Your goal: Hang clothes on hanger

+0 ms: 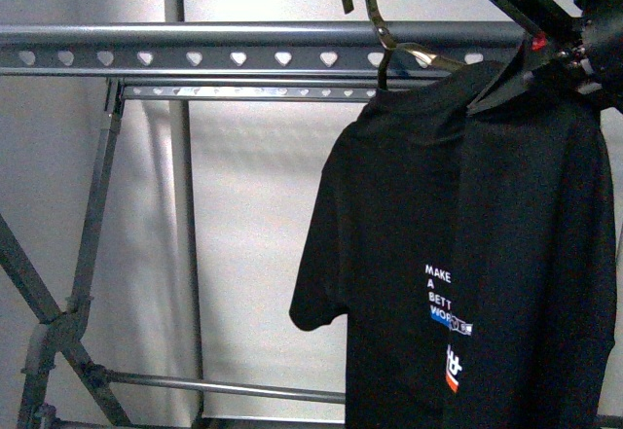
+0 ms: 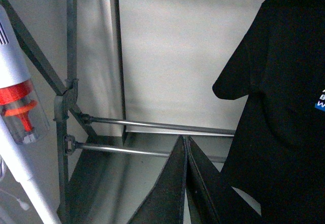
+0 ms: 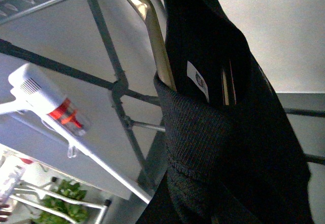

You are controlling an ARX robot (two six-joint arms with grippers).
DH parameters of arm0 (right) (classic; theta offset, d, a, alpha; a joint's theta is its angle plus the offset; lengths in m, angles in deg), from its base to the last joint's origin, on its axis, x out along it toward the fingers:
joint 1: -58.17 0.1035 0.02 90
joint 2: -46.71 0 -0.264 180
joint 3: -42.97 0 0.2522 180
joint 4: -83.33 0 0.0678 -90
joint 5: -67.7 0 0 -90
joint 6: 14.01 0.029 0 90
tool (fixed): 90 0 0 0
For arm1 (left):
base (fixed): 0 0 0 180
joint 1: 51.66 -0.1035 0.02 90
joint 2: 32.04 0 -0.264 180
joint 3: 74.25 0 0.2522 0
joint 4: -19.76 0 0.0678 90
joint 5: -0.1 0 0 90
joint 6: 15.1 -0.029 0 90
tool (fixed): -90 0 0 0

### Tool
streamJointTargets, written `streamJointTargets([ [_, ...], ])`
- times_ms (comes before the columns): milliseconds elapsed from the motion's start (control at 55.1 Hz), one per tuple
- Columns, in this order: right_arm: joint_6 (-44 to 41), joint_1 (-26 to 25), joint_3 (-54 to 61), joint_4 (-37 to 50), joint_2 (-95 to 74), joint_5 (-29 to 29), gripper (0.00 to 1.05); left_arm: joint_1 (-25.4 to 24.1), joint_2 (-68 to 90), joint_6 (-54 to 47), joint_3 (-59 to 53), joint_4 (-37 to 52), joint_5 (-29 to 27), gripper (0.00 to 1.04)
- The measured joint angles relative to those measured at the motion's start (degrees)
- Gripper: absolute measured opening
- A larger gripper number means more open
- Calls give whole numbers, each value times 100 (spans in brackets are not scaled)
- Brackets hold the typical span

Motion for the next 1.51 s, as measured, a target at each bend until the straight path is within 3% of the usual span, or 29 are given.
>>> streamJointTargets([
  [236,654,422,-332,-105,-540,-367,3,0,-708,0,-616,-55,0,4],
  [526,1019,588,636,1001,-654,-437,3,0,-1655,-2,-1080,-529,0,4],
  [599,986,586,988,1309,-485,-455,16,0,-1875,-4,-1154,-680,-2,4],
  [653,772,601,1325,1718,-271,-776,25,0,-2031,-4,-1204,-787,-2,4],
  [726,-70,627,2124,2824,490,-1585,43,0,-2299,-13,-1259,-984,0,4],
  [835,-901,599,3141,3910,1862,-1937,64,0,-2492,-17,-1412,-955,4,4],
  [962,-1469,531,4367,3974,3615,-1897,86,0,-2826,-20,-1414,-1228,0,4],
  [998,-1694,603,4977,3617,4470,-2253,97,0,-2986,-20,-1414,-1373,0,4],
  [1034,-1805,894,5359,2433,5412,-3189,90,0,-3126,-20,-1414,-1528,0,4],
  [1071,-1884,1119,5770,1429,6280,-3825,81,0,-3239,-20,-1414,-1644,0,4],
  [1089,-1912,1139,6100,986,6798,-3862,76,0,-3305,-20,-1414,-1705,-4,4],
  [1179,-1989,730,6966,516,7956,-3552,53,0,-3582,-20,-1414,-1956,0,4],
  [1252,-2002,367,7099,514,8181,-3180,32,0,-3759,-20,-1414,-2166,2,4],
  [1325,-2011,155,7160,514,8286,-2953,18,0,-3908,-20,-1414,-2291,-2,4],
  [1343,-2013,-28,7178,494,8334,-2658,12,0,-3952,-20,-1414,-2334,-2,4],
  [1415,-2026,-535,7248,481,8400,-2153,1,0,-4035,-20,-1414,-2433,-2,4],
  [1506,-2028,-761,7329,483,8467,-2127,2,0,-4625,-20,-1412,-3189,7,4],
])
